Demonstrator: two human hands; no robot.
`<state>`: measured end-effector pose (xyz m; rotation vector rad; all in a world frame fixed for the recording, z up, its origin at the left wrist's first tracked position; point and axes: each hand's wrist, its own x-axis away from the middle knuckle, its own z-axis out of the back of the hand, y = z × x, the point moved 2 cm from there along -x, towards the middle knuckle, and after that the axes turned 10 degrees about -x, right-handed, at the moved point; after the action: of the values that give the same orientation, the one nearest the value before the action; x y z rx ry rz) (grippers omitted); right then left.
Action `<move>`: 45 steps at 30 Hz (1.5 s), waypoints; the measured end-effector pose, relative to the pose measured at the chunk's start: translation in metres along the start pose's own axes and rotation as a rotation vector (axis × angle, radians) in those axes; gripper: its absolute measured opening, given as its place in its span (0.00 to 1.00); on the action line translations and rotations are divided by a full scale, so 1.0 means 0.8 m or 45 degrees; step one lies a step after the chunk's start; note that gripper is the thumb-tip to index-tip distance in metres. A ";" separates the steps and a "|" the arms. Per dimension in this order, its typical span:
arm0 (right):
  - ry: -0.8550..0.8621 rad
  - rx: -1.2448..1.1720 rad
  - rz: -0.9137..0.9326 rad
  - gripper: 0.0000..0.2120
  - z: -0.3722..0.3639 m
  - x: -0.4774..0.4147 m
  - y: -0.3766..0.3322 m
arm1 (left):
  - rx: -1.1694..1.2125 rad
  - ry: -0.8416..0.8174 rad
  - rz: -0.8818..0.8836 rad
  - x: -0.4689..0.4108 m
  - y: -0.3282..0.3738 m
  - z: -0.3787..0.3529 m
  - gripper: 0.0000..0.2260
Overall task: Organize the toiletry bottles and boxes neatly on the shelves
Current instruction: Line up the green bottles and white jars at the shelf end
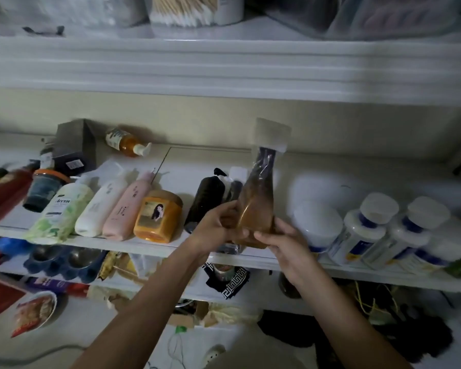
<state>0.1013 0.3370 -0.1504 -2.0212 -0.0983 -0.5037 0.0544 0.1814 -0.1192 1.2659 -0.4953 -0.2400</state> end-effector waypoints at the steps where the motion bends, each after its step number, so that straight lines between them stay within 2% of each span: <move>1: 0.029 0.077 0.057 0.19 0.004 0.003 0.001 | -0.011 -0.004 -0.042 0.003 0.002 -0.009 0.25; 3: 0.152 0.154 0.175 0.17 0.016 0.008 0.007 | -0.048 -0.026 -0.087 -0.010 -0.005 -0.028 0.29; 5: 0.176 0.147 0.214 0.16 0.017 0.013 0.016 | -0.139 0.035 -0.127 -0.015 -0.015 -0.038 0.32; 9: 0.263 0.149 0.344 0.20 0.026 0.016 0.028 | -0.187 -0.063 -0.169 -0.027 -0.034 -0.064 0.34; 13: 0.328 0.368 0.472 0.24 0.027 0.013 0.043 | -0.112 -0.090 -0.136 -0.037 -0.065 -0.082 0.33; 16: 0.354 0.615 0.593 0.23 0.027 0.004 0.052 | -0.087 -0.046 -0.150 -0.036 -0.079 -0.088 0.32; 21: 0.347 0.658 0.551 0.23 0.033 -0.011 0.056 | -0.175 -0.029 -0.236 -0.046 -0.075 -0.095 0.34; 26: 0.426 0.745 0.531 0.23 0.038 -0.006 0.073 | -0.340 0.060 -0.197 -0.046 -0.087 -0.101 0.35; 30: 0.543 0.805 0.521 0.28 0.044 0.005 0.083 | -0.416 -0.037 -0.192 -0.046 -0.100 -0.097 0.38; 37: 0.539 0.804 0.511 0.31 0.051 0.015 0.087 | -0.342 -0.059 -0.209 -0.039 -0.094 -0.105 0.42; 45: 0.499 0.758 0.471 0.29 0.058 0.022 0.079 | -0.278 0.003 -0.234 -0.037 -0.093 -0.115 0.39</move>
<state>0.1490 0.3432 -0.2148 -1.2929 0.3251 -0.5440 0.0800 0.2503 -0.2161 1.0977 -0.3405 -0.4358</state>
